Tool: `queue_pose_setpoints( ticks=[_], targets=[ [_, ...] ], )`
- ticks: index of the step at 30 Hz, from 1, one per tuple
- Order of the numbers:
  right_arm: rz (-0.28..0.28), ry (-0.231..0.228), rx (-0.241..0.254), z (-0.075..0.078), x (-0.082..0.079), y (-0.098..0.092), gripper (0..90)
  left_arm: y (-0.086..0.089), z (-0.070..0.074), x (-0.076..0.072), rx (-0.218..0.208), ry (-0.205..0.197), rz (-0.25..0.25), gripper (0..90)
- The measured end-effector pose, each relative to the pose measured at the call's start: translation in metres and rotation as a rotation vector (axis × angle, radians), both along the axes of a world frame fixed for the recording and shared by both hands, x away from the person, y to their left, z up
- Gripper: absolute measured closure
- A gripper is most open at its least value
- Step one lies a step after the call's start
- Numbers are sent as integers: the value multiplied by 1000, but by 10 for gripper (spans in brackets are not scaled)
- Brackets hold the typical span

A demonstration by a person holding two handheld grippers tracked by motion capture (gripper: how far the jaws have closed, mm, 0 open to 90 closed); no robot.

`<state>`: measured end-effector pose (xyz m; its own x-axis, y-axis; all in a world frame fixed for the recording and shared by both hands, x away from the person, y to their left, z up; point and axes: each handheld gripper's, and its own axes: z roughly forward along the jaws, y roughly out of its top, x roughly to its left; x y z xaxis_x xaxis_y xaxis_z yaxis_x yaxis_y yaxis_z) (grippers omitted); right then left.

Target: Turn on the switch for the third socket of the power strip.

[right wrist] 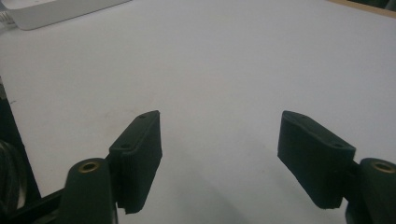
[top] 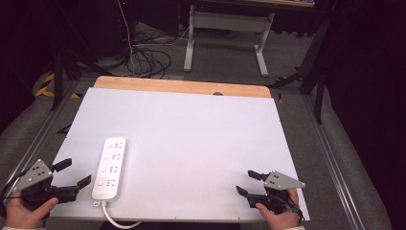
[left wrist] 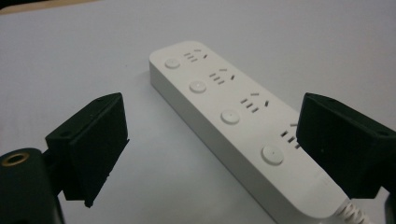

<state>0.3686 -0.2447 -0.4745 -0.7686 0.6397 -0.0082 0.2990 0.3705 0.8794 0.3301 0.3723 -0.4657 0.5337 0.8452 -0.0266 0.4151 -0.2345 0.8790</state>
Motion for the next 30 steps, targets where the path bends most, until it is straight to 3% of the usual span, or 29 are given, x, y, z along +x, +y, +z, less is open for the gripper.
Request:
queue_pose_setpoints(
  ticks=[9, 11, 18, 30],
  targets=[
    [1, 2, -3, 0, 0, 0, 310, 6, -18, -5, -6, 52, -4, 104],
    [0, 2, -4, 0, 0, 0, 310, 4, -18, -5, 15, 41, -6, 106],
    [2, 4, -5, -1, 0, 0, 310, -2, -12, -8, -13, -19, -17, 106],
    [2, 4, -8, -1, 1, 1, 310, 1, -8, -9, -81, 6, 7, 106]
  ],
)
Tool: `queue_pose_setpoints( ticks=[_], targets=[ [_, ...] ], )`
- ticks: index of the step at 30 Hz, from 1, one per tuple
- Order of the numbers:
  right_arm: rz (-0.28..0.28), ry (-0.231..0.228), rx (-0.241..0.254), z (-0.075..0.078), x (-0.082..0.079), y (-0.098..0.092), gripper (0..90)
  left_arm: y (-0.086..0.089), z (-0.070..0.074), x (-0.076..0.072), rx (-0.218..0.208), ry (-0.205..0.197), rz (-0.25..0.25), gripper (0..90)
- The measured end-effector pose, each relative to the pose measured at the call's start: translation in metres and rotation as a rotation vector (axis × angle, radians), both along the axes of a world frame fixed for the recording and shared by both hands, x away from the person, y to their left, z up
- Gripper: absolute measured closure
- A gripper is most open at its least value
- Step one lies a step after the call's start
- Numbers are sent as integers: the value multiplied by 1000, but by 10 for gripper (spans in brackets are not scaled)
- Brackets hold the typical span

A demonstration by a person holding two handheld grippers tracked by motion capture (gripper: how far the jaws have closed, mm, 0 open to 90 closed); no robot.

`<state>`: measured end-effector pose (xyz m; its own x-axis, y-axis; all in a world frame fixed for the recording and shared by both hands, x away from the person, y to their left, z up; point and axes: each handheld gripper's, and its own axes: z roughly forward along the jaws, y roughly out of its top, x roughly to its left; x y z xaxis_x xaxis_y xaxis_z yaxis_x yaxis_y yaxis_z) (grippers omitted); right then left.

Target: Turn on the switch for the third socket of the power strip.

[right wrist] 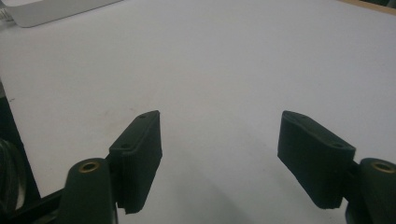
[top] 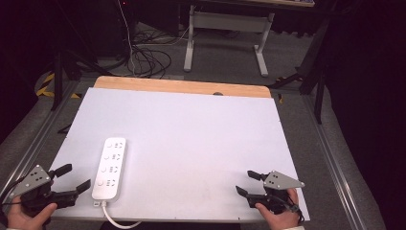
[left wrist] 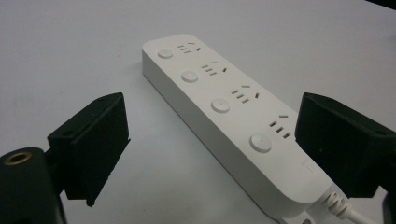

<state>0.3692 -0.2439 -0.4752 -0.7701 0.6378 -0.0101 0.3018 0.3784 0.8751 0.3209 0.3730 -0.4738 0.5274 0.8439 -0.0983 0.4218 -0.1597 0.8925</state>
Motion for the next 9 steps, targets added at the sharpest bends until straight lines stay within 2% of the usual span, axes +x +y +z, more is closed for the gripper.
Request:
queue_pose_setpoints(
  ticks=[6, 9],
  targets=[
    [0, 0, -1, 0, 0, 0, 310, 0, 1, 0, -11, 17, 18, 105],
    [-1, 1, 1, 0, 0, 0, 310, -1, 2, 0, -7, 7, 32, 105]
  ],
)
